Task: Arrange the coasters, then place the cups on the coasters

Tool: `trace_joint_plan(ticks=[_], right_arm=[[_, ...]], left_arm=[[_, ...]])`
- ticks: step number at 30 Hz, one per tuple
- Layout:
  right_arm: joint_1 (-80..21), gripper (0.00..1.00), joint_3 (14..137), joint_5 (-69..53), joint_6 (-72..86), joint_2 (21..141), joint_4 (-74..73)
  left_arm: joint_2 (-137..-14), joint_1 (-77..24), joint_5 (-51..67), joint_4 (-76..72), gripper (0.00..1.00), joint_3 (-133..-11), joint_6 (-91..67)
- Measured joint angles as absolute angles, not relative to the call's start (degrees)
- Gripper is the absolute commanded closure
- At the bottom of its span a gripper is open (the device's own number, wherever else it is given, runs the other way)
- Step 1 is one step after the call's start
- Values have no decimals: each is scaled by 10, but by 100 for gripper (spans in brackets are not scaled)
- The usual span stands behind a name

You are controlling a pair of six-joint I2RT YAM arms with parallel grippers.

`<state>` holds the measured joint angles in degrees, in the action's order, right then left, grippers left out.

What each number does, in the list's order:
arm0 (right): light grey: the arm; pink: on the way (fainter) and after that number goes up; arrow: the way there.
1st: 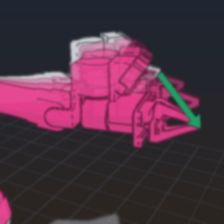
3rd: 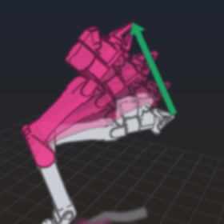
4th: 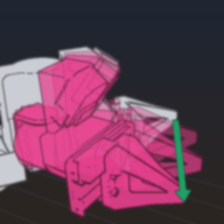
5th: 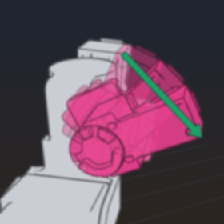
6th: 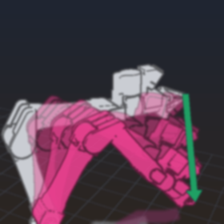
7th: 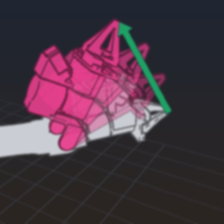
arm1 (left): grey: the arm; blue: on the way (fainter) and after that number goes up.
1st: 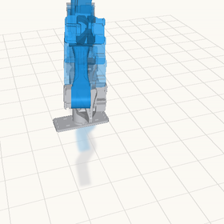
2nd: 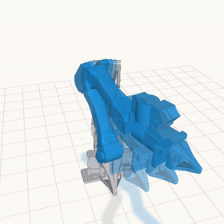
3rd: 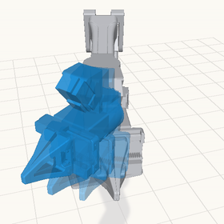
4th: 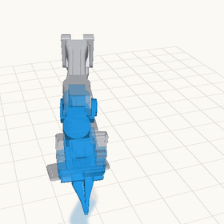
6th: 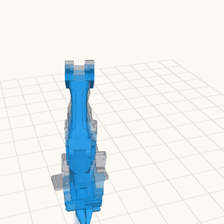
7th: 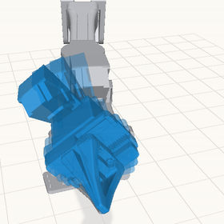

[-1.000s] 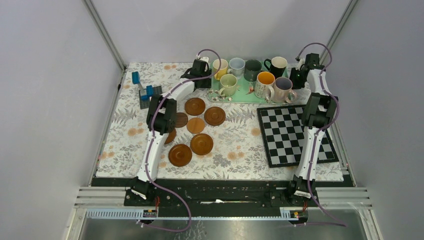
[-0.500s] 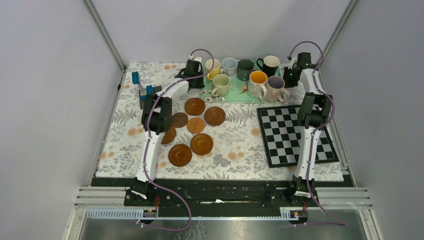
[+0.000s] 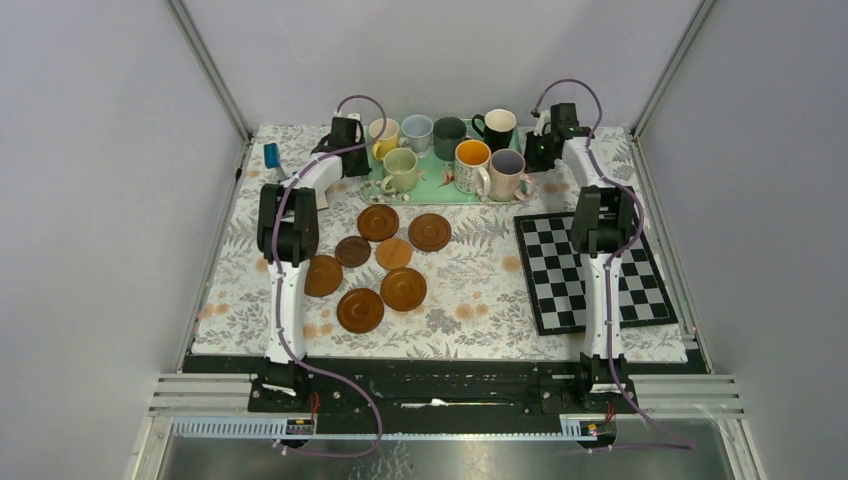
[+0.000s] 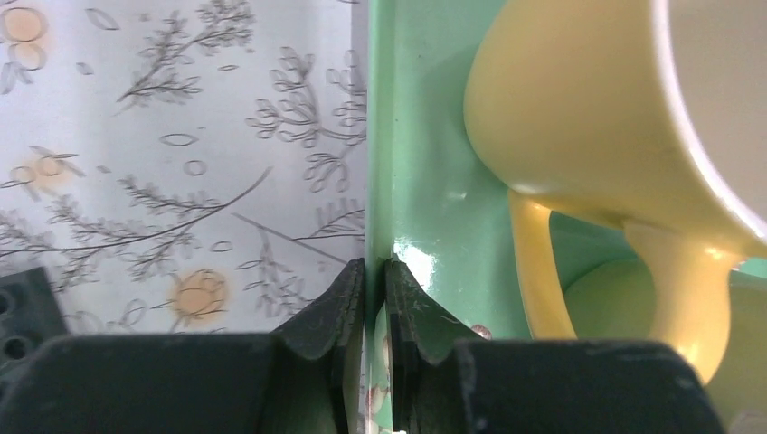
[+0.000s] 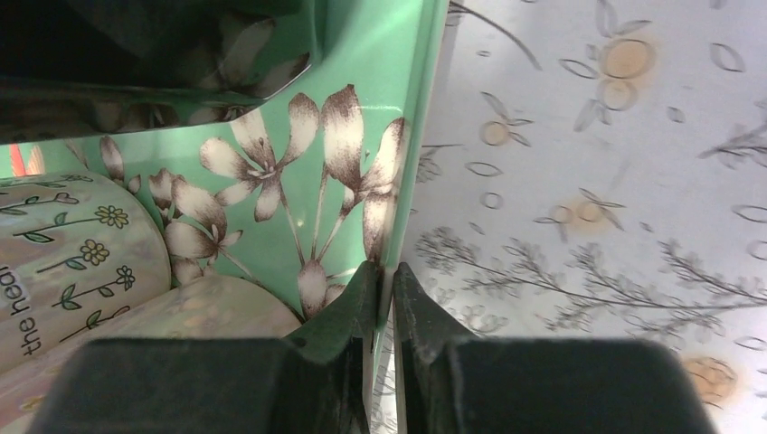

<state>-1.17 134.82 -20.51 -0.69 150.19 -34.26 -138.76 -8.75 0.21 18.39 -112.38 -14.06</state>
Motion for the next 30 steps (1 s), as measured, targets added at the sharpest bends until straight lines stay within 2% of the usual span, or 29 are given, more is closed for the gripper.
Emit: trace_joint_plan(ticks=[14, 20, 24, 26, 30], right_arm=[[-49, 100, 1335, -207, 9, 1501, -316], [-55, 94, 1336, -205, 17, 1501, -314], [-55, 78, 1336, -204, 23, 1500, -314], [-55, 63, 1336, -203, 25, 1499, -314], [-53, 46, 1334, -209, 24, 1485, -336]], left_arm=[[-1360, -51, 2, 183, 86, -1082, -120], [-1358, -46, 2, 188, 79, -1082, -113], [-1357, -45, -8, 192, 60, -1082, -104], [-1356, -43, -17, 197, 52, -1083, -101], [-1355, -38, -28, 217, 38, -1094, -97]])
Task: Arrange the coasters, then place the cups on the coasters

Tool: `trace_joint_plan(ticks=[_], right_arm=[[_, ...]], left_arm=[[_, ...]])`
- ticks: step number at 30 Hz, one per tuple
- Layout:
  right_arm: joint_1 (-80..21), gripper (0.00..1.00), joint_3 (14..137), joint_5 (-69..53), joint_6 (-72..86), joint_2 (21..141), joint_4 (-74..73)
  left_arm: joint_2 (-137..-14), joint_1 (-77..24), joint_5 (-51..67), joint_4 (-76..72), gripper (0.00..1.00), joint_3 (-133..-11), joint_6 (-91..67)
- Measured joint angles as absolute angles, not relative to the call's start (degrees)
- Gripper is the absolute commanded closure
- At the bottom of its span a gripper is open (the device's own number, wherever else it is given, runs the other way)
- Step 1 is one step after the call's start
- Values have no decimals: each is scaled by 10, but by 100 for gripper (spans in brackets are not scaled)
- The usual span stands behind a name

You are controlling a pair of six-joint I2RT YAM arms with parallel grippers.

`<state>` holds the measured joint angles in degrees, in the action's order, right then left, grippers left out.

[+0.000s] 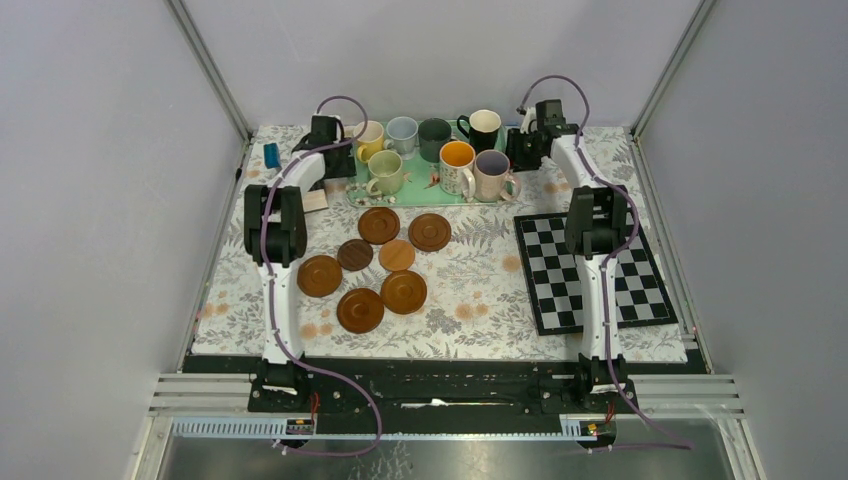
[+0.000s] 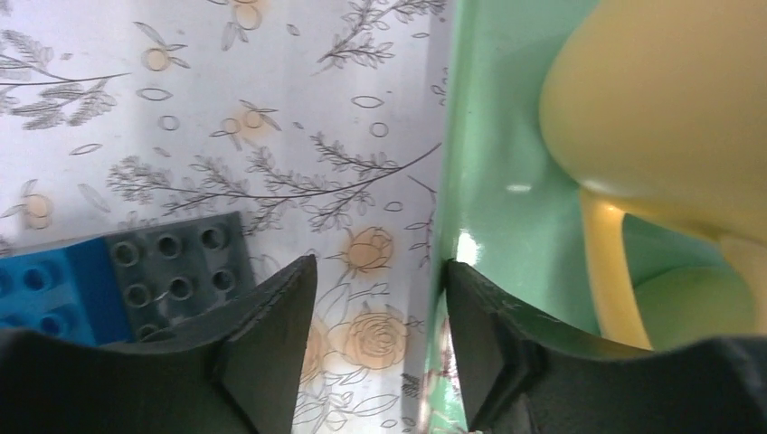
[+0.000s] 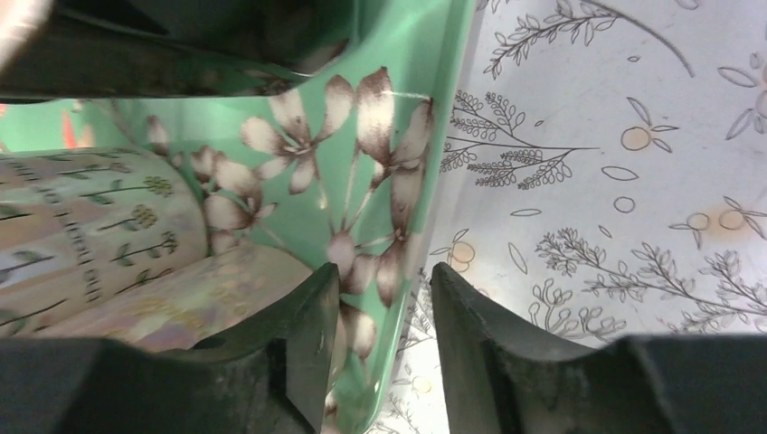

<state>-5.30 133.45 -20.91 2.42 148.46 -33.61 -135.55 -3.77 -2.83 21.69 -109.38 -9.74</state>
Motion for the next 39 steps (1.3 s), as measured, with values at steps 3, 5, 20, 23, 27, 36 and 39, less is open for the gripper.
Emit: trace_joint_plan(ticks=[3, 5, 20, 23, 27, 36, 39], right_arm=[[-46, 38, 1341, -211, 23, 1467, -349], [-37, 33, 1358, -211, 21, 1453, -363], [66, 0, 966, -168, -173, 906, -581], [60, 1, 840, -150, -222, 809, -628], [58, 0, 701, -114, -268, 732, -657], [58, 0, 488, 16, -337, 628, -598], [58, 0, 454, 59, -337, 656, -581]], left_arm=[[-1352, -34, -39, 235, 27, -1107, -95], [-1347, -32, -48, 242, 20, -1115, -91], [-1091, -27, -46, 242, 1, -985, -77], [-1060, -27, -45, 239, 1, -942, -73], [-1053, -27, -45, 239, 1, -905, -73], [-1053, -27, -43, 242, 1, -881, -83], [-1053, -27, -43, 242, 1, -881, -88]])
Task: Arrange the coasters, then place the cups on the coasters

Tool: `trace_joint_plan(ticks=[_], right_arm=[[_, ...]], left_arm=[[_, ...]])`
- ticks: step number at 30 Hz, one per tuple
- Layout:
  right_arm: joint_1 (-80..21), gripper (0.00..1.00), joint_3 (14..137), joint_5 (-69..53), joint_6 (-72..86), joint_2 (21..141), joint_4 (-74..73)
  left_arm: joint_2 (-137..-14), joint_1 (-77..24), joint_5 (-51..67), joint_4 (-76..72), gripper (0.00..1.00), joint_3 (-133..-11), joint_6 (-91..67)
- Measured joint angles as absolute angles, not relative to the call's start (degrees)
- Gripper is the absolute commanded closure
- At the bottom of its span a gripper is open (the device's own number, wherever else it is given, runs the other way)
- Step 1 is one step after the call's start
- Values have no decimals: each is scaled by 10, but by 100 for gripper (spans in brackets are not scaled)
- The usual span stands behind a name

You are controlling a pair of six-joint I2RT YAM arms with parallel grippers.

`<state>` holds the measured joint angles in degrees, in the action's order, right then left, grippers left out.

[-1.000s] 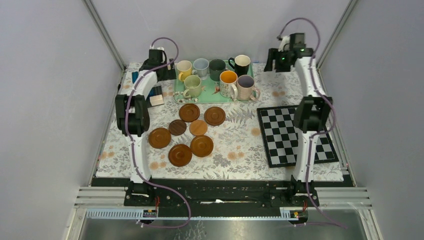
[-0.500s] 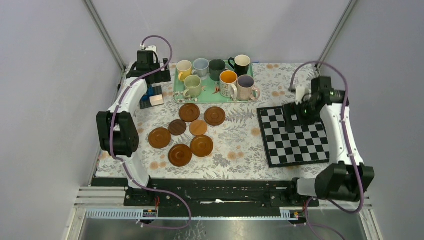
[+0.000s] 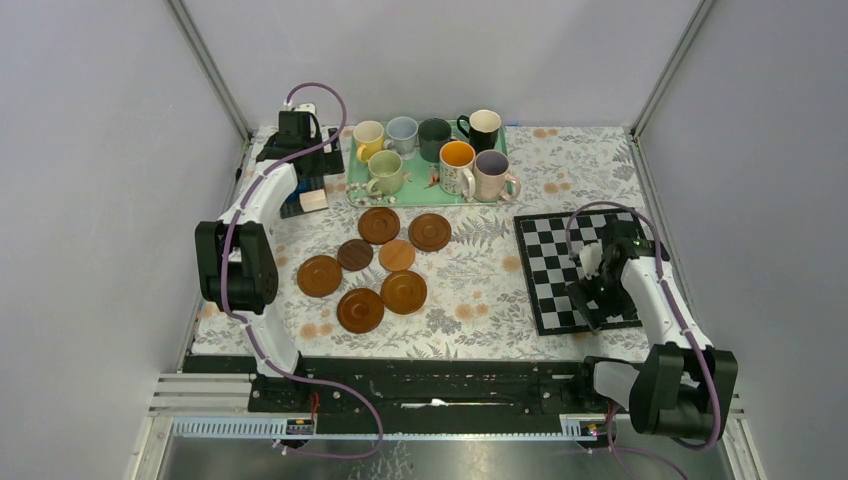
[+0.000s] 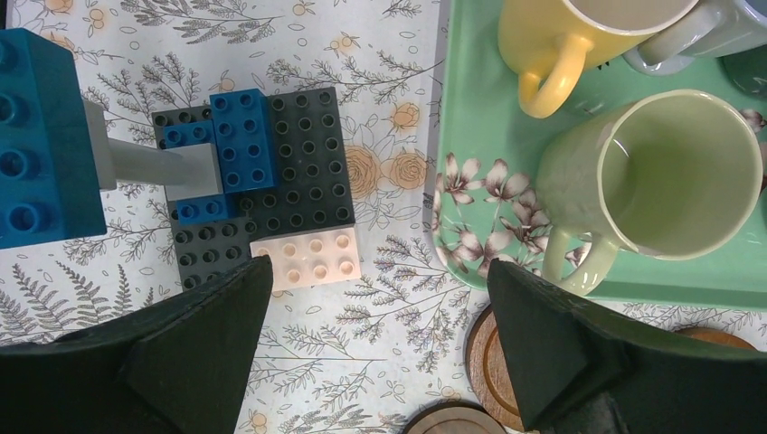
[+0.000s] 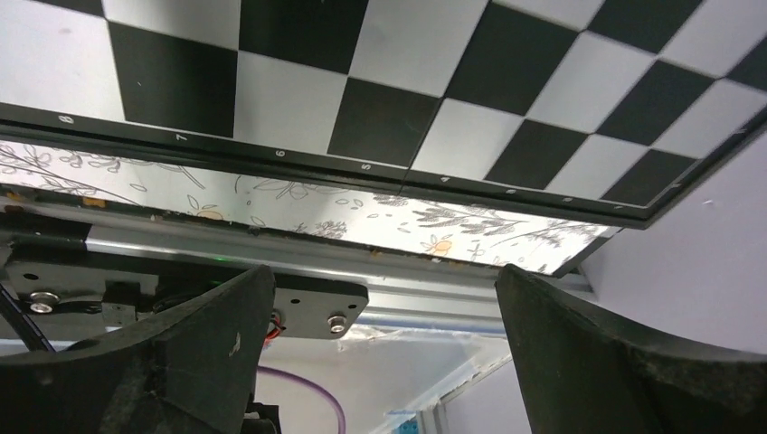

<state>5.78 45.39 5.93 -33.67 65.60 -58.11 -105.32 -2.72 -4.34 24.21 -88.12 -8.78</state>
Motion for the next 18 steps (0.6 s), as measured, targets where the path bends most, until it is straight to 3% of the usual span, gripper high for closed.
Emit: trace_joint_plan(ticks=[18], right_arm=[[58, 0, 350, 99, -299, 685, -428]], left_arm=[[-1052, -18, -49, 234, 1, -878, -110]])
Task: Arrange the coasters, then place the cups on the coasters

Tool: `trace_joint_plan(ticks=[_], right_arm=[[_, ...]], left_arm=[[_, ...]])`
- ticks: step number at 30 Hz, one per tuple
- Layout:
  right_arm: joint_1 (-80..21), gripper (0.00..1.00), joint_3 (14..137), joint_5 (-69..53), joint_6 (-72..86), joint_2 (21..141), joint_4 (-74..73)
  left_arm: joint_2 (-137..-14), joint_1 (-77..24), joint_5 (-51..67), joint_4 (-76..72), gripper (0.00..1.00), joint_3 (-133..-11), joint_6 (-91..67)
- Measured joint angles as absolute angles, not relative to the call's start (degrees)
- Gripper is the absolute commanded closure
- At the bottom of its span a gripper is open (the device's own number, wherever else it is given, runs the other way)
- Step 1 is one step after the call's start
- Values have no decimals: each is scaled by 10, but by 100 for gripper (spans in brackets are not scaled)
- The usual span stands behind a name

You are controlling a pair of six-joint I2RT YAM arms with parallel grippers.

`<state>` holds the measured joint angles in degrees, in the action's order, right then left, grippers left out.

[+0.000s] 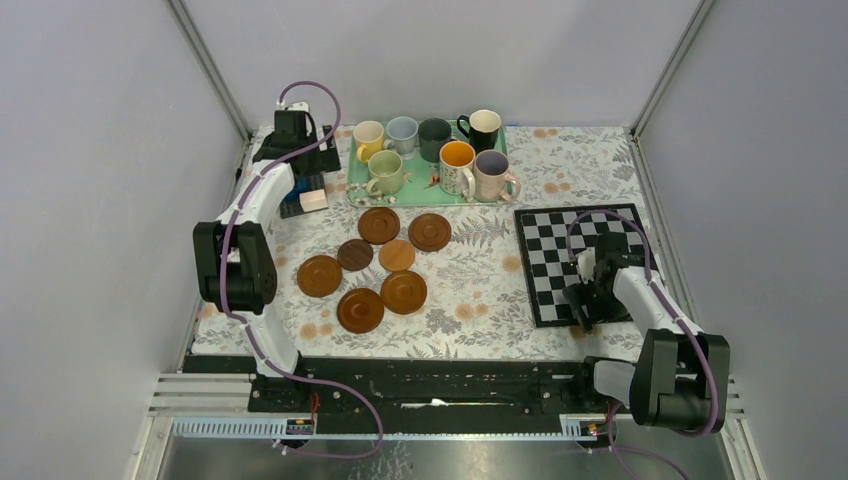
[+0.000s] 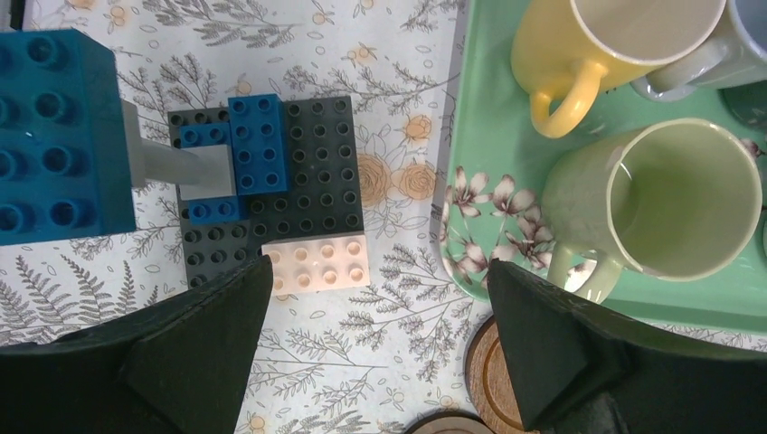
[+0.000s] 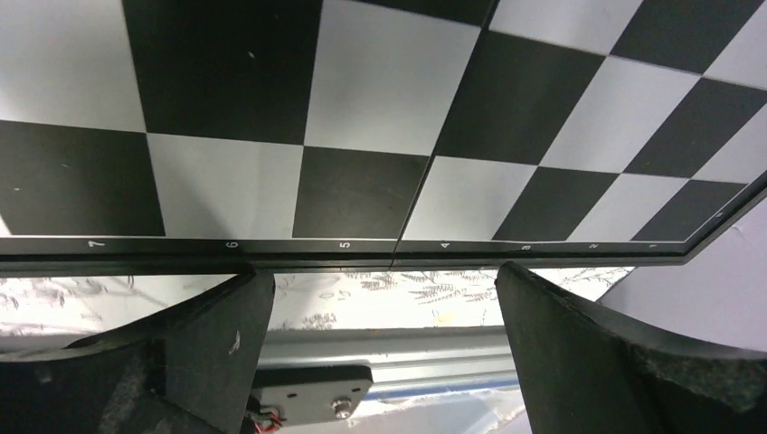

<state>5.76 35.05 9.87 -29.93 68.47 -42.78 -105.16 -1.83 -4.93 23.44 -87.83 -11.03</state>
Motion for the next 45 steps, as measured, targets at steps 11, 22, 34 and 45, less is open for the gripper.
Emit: trace_joint_plan(ticks=[11, 22, 34, 45], right_arm=[[57, 0, 381, 100, -237, 770, -296], [57, 0, 572, 77, -254, 978, -204], [57, 0, 804, 33, -282, 1150, -195], [46, 0, 783, -109, -305, 987, -328]], left_arm=[[-1054, -5, -48, 241, 1, -897, -112], [-1068, 8, 36, 325, 1, -937, -52], [-1064, 55, 166, 438, 1, -938, 55], [-980, 82, 244, 486, 4, -816, 169]])
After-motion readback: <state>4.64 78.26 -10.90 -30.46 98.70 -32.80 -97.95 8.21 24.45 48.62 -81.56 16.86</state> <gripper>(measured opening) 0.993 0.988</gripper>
